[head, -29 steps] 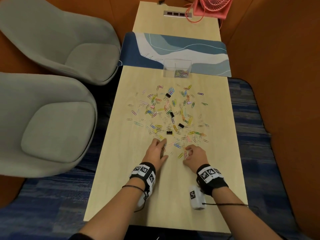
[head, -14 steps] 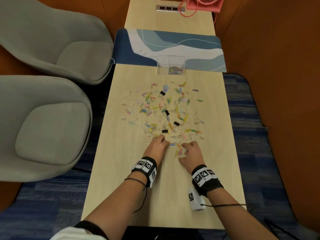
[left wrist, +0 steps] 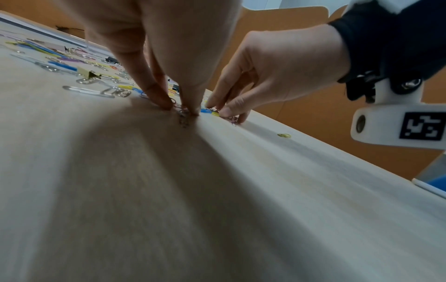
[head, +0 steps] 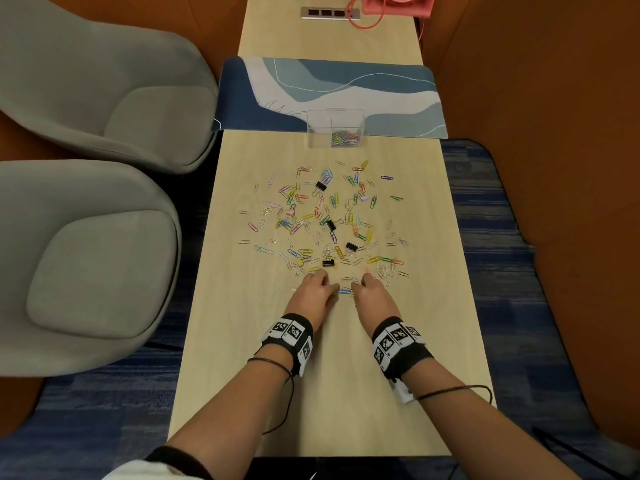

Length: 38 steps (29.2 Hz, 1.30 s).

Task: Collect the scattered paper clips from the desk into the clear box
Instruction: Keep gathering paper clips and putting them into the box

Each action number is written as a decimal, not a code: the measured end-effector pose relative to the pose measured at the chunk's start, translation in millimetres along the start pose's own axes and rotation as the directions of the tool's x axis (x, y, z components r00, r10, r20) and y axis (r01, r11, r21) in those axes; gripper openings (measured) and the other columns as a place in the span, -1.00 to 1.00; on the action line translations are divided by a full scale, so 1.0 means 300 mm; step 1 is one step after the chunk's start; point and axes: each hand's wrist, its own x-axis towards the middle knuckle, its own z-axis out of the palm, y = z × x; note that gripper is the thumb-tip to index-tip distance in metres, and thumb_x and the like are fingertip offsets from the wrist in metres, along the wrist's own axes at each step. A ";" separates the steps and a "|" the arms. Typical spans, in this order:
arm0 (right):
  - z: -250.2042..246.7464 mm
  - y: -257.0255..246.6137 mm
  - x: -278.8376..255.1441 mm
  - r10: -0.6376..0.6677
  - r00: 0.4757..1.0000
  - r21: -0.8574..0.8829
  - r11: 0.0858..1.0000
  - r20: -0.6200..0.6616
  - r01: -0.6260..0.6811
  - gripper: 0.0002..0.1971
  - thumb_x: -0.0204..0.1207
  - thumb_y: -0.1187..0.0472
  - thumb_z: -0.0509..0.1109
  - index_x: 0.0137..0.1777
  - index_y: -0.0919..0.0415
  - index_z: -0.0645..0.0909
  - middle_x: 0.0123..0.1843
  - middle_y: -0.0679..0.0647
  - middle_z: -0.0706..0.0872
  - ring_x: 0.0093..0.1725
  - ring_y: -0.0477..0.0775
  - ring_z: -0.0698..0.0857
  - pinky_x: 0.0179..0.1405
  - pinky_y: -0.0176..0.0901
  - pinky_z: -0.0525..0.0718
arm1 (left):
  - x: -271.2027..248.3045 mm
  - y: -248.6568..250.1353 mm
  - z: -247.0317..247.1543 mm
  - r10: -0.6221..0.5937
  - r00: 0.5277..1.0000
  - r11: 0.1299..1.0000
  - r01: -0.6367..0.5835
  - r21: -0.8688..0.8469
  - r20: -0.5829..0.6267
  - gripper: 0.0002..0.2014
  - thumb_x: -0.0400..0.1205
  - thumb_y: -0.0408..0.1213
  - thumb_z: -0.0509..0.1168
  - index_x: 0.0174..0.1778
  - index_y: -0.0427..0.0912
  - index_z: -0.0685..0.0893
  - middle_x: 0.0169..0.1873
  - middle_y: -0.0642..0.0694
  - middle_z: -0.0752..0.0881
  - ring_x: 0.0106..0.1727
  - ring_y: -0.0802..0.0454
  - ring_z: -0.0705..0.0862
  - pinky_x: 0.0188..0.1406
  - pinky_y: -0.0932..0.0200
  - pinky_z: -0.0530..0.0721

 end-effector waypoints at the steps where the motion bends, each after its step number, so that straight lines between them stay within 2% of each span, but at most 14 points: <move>1: -0.009 -0.004 0.002 -0.010 1.000 -0.016 1.000 0.003 0.010 -0.75 0.48 0.56 0.24 0.07 0.40 0.65 0.19 0.34 0.58 0.12 0.30 0.65 0.02 -0.02 0.63 | 0.006 -0.003 0.002 -0.004 1.000 1.000 0.004 -0.003 -0.005 -0.83 0.63 -0.25 0.36 0.03 -0.22 0.79 -0.07 -0.21 0.60 -0.08 -0.20 0.58 -0.13 0.00 0.64; 7: -0.053 -0.028 0.053 0.011 0.999 -0.134 0.991 0.052 -0.004 -0.76 0.48 0.57 0.19 -0.02 0.37 0.64 0.08 0.26 0.60 0.01 0.23 0.67 -0.14 -0.11 0.51 | 0.027 -0.010 -0.011 -0.040 0.999 0.994 0.042 -0.101 0.016 -0.88 0.57 -0.32 0.39 -0.16 -0.30 0.78 -0.11 -0.20 0.65 -0.11 -0.17 0.64 -0.15 0.03 0.65; 10: -0.070 -0.044 0.078 0.031 0.995 -0.165 0.986 0.092 -0.016 -0.78 0.47 0.54 0.20 0.00 0.34 0.60 0.01 0.25 0.64 0.00 0.26 0.67 -0.12 -0.07 0.55 | 0.027 -0.006 -0.023 -0.047 0.999 0.988 0.047 -0.146 0.002 -0.94 0.52 -0.37 0.40 -0.24 -0.29 0.70 -0.16 -0.19 0.65 -0.17 -0.16 0.64 -0.21 0.01 0.65; 12: -0.079 -0.052 0.092 0.039 0.994 -0.181 0.983 0.102 -0.020 -0.79 0.46 0.52 0.23 0.01 0.31 0.57 -0.02 0.24 0.66 0.00 0.25 0.68 -0.12 -0.05 0.59 | 0.026 -0.006 -0.024 -0.048 0.999 0.986 0.045 -0.158 -0.013 -0.99 0.51 -0.40 0.37 -0.21 -0.25 0.67 -0.20 -0.17 0.65 -0.20 -0.15 0.63 -0.24 -0.01 0.65; 15: -0.074 -0.059 0.110 0.039 0.995 -0.178 0.984 0.095 -0.022 -0.72 0.43 0.52 0.28 0.12 0.30 0.50 -0.03 0.24 0.68 -0.02 0.26 0.70 -0.14 -0.02 0.63 | 0.026 -0.006 -0.016 -0.043 0.999 0.987 0.038 -0.156 -0.029 -0.91 0.52 -0.39 0.35 -0.09 -0.22 0.71 -0.21 -0.15 0.64 -0.23 -0.13 0.62 -0.30 0.07 0.64; 19: -0.065 -0.051 0.125 0.064 0.997 -0.133 0.989 0.051 -0.057 -0.68 0.41 0.50 0.28 0.15 0.28 0.48 -0.04 0.21 0.67 -0.06 0.24 0.70 -0.15 -0.01 0.69 | 0.034 -0.010 -0.006 -0.058 0.998 0.994 0.058 -0.089 0.008 -0.89 0.58 -0.35 0.35 -0.15 -0.29 0.76 -0.18 -0.18 0.60 -0.19 -0.11 0.59 -0.25 0.03 0.68; 21: -0.068 -0.036 0.136 0.100 0.994 -0.096 0.991 0.043 -0.096 -0.78 0.44 0.45 0.28 0.05 0.27 0.58 -0.03 0.20 0.66 -0.04 0.22 0.69 -0.09 -0.03 0.71 | 0.031 -0.011 -0.013 -0.046 0.999 0.993 0.048 -0.105 0.025 -0.84 0.61 -0.30 0.31 -0.08 -0.29 0.76 -0.14 -0.18 0.56 -0.12 -0.11 0.56 -0.16 0.02 0.65; 25: -0.071 0.013 0.148 0.182 0.983 0.097 0.979 0.003 -0.182 -0.89 0.33 0.31 0.42 -0.15 0.19 0.72 -0.16 0.09 0.71 -0.15 0.07 0.68 -0.18 -0.20 0.64 | 0.014 0.004 -0.025 0.014 0.995 0.989 0.001 -0.150 0.099 -0.53 0.59 -0.23 0.34 0.45 -0.12 0.52 0.09 -0.18 0.49 0.13 -0.07 0.46 0.15 0.08 0.56; 27: -0.073 0.045 0.140 0.235 0.972 0.263 0.939 -0.021 -0.222 -0.91 0.28 0.27 0.47 -0.22 0.14 0.77 -0.27 -0.01 0.72 -0.26 -0.05 0.63 -0.22 -0.31 0.57 | 0.021 0.016 -0.022 0.035 0.994 0.991 -0.021 -0.131 0.104 -0.42 0.57 -0.25 0.36 0.54 -0.07 0.42 0.11 -0.18 0.46 0.14 -0.08 0.44 0.13 0.08 0.56; 29: -0.084 0.076 0.118 0.321 0.947 0.459 0.845 -0.022 -0.275 -0.92 0.26 0.25 0.54 -0.24 0.11 0.79 -0.34 -0.06 0.74 -0.30 -0.12 0.65 -0.24 -0.49 0.55 | 0.046 0.027 -0.017 0.067 0.993 0.994 -0.058 -0.094 0.094 -0.45 0.59 -0.28 0.34 0.53 -0.05 0.44 0.04 -0.18 0.45 0.06 -0.09 0.43 -0.03 0.06 0.58; 31: -0.095 0.103 0.088 0.420 0.908 0.643 0.691 0.014 -0.329 -0.90 0.25 0.27 0.58 -0.25 0.07 0.80 -0.34 -0.03 0.79 -0.33 -0.16 0.70 -0.34 -0.66 0.51 | 0.078 0.036 -0.011 0.086 0.991 0.996 -0.083 -0.036 0.106 -0.59 0.63 -0.26 0.30 0.43 -0.04 0.55 -0.01 -0.19 0.45 0.02 -0.10 0.42 -0.12 0.02 0.58; 33: -0.096 0.124 0.063 0.489 0.867 0.822 0.450 0.101 -0.350 -0.90 0.27 0.35 0.58 -0.27 0.15 0.80 -0.31 0.11 0.83 -0.36 -0.06 0.76 -0.36 -0.56 0.63 | 0.106 0.036 -0.012 0.089 0.987 0.996 -0.091 0.004 0.131 -0.73 0.66 -0.18 0.28 0.27 -0.05 0.67 -0.01 -0.19 0.48 0.03 -0.14 0.45 -0.11 -0.06 0.61; 35: -0.096 0.137 0.047 0.498 0.839 0.918 0.188 0.218 -0.350 -0.90 0.31 0.43 0.57 -0.21 0.26 0.80 -0.23 0.24 0.83 -0.32 0.10 0.81 -0.27 -0.30 0.78 | 0.129 0.033 -0.014 0.067 0.981 0.998 -0.070 0.009 0.181 -0.76 0.68 -0.16 0.27 0.18 -0.09 0.74 0.05 -0.19 0.54 0.09 -0.16 0.50 -0.01 -0.08 0.61; 38: -0.092 0.152 0.038 0.465 0.833 0.945 -0.024 0.299 -0.326 -0.92 0.39 0.49 0.51 -0.16 0.36 0.76 -0.20 0.33 0.80 -0.32 0.14 0.80 -0.23 -0.19 0.81 | 0.159 0.025 -0.018 0.077 0.970 0.996 -0.083 0.015 0.231 -0.75 0.69 -0.18 0.26 0.14 -0.21 0.75 0.08 -0.19 0.60 0.13 -0.18 0.56 0.08 -0.08 0.60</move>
